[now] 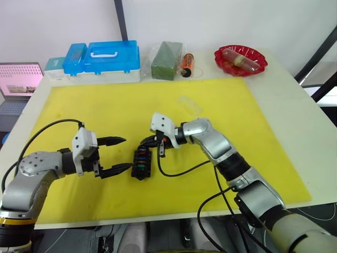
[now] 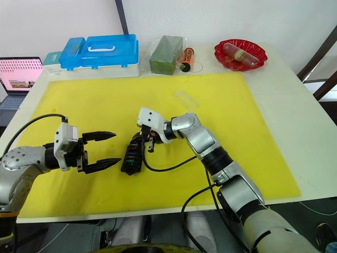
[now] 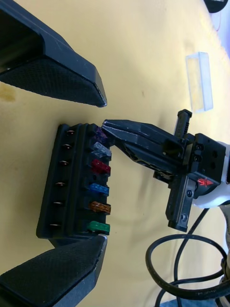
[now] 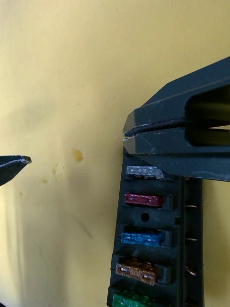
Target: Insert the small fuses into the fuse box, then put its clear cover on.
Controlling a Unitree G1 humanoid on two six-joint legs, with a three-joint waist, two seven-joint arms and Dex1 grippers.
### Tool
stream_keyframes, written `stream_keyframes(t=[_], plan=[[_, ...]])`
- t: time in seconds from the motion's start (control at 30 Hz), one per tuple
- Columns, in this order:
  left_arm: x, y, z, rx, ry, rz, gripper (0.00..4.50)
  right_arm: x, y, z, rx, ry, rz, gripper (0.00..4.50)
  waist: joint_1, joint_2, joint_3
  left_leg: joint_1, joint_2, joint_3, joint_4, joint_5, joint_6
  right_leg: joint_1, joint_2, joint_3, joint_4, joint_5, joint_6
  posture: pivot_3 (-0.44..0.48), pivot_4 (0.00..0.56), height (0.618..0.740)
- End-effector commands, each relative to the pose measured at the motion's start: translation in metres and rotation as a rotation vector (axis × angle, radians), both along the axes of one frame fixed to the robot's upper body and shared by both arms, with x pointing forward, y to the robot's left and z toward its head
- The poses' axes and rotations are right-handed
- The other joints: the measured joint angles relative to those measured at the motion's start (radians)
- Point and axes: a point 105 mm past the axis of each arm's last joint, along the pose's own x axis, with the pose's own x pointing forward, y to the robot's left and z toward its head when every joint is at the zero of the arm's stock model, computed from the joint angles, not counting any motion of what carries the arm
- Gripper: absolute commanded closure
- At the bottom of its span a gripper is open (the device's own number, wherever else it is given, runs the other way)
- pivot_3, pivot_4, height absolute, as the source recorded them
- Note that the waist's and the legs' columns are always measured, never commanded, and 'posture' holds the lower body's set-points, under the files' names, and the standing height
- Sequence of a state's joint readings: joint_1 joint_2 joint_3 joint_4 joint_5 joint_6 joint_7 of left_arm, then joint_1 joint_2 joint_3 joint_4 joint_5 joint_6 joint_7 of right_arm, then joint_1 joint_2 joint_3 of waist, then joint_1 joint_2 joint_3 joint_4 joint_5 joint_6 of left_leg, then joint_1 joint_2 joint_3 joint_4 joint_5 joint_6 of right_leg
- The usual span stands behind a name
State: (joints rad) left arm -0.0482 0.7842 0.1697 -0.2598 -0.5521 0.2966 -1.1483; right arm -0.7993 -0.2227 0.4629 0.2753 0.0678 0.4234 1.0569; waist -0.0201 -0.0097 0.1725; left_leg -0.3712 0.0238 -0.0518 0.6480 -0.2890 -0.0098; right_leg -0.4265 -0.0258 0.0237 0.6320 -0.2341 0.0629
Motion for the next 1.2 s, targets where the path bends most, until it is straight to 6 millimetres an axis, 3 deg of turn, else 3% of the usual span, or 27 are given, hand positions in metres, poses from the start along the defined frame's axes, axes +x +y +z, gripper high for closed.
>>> stream_keyframes(t=[0.03,0.33,0.63,0.7,1.0,1.2], plan=[[-0.001,-0.002,0.008,0.02,-0.045,-0.012,0.0,-0.014,-0.012,-0.048,-0.166,0.104,0.016,4.46,0.0,0.0,0.0,0.0,0.0,0.0,0.0,0.0,0.0,0.0,0.0,0.0,0.0,0.0,0.0,0.0,0.15,0.74],[0.001,-0.004,0.009,0.02,-0.053,-0.011,0.0,-0.009,-0.018,-0.066,-0.213,0.146,-0.049,4.46,0.0,0.001,-0.006,0.001,0.0,0.0,0.0,0.0,0.0,0.001,0.0,0.0,0.0,0.0,0.0,0.0,0.15,0.74],[0.0,-0.003,0.009,0.023,-0.056,-0.002,0.0,-0.006,-0.017,-0.05,-0.158,0.111,-0.032,4.46,0.001,0.002,-0.009,0.002,0.0,0.0,0.0,0.0,0.0,0.002,0.0,0.0,0.0,-0.001,-0.001,0.0,0.15,0.74],[0.0,-0.002,0.009,0.023,-0.056,-0.001,0.0,-0.006,-0.014,-0.038,-0.119,0.081,-0.02,4.46,0.001,0.002,-0.009,0.002,0.0,0.0,0.0,0.0,0.0,0.002,0.0,0.0,0.0,-0.001,-0.001,0.0,0.15,0.74],[0.002,0.01,0.01,0.035,-0.072,-0.002,0.0,-0.022,-0.001,0.052,0.149,-0.047,0.033,4.46,0.001,0.002,-0.008,-0.002,0.0,0.0,0.0,0.0,0.0,-0.001,0.0,0.0,0.0,-0.001,-0.001,0.0,0.15,0.74],[0.009,0.018,0.017,0.045,-0.108,0.024,0.0,-0.027,-0.014,0.078,0.211,-0.07,-0.015,4.46,0.002,0.002,-0.008,-0.002,0.0,-0.001,0.0,0.0,0.0,-0.002,0.0,0.0,0.0,0.0,-0.001,0.0,0.15,0.74]])
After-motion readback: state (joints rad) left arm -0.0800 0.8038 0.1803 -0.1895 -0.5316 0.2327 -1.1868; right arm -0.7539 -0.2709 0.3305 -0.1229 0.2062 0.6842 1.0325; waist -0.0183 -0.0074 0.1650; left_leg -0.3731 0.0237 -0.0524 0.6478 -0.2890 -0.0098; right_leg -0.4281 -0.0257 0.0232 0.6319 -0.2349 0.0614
